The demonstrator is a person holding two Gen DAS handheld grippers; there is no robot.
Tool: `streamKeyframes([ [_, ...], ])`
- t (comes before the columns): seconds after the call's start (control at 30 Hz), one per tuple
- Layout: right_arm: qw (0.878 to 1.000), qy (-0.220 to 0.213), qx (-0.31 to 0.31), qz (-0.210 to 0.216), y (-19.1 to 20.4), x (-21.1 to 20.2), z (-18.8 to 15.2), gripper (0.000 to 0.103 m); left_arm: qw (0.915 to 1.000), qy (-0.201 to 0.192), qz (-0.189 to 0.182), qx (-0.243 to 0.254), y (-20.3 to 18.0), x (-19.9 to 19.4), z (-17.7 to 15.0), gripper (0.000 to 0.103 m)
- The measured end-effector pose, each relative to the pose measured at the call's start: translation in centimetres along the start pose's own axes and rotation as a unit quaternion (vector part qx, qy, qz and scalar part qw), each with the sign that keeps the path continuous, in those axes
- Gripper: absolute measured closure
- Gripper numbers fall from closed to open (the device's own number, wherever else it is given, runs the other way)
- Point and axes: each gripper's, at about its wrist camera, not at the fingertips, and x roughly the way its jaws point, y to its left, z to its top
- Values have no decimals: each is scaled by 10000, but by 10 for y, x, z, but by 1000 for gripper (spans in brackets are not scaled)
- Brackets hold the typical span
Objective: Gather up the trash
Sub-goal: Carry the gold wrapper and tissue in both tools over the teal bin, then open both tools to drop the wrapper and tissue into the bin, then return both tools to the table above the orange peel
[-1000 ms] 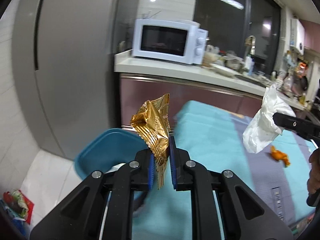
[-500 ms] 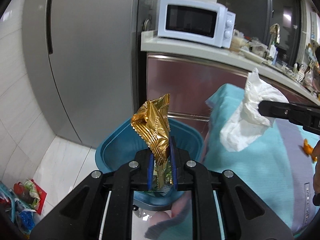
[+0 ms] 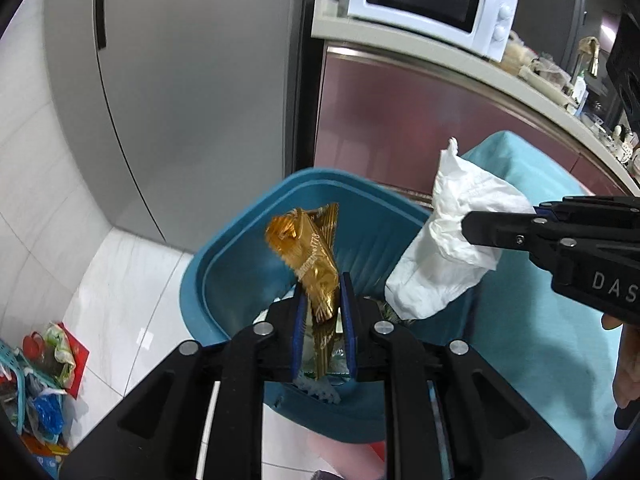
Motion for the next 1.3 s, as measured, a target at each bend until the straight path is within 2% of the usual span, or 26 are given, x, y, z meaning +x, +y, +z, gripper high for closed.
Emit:
streamKeyframes([
  [0.07,9999,110,-32,-21,3,9,0,92,10000,38,23,-23,2,8,0,80],
  [0.2,9997,223,-47,-56,6,21,-3,89,10000,65,19,-73,2,19,0,69],
  [0.27,9997,239,12,-9,3,25,-3,75,10000,28,22,-91,2,21,1,60],
  [0.5,9996,106,237,64,-10,20,-11,74,9999,-116,10,-85,0,10,-2,48],
  [0.7,9984,-313,466,107,-27,-16,-20,67,9992,-395,10,79,-15,-16,1,36],
  [0.8,9967,-580,570,78,-37,-41,-26,60,9983,-537,-19,210,-28,-32,2,24],
  [0.9,9944,-839,649,17,-44,-64,-35,52,9968,-713,-47,351,-42,-50,3,19],
  [1.07,9893,-1281,695,-97,-46,-100,-55,31,9939,-970,-130,502,-65,-83,-1,6],
  [1.3,9814,-1756,741,-221,-42,-147,-91,17,9903,-1197,-319,624,-90,-121,-13,6],
])
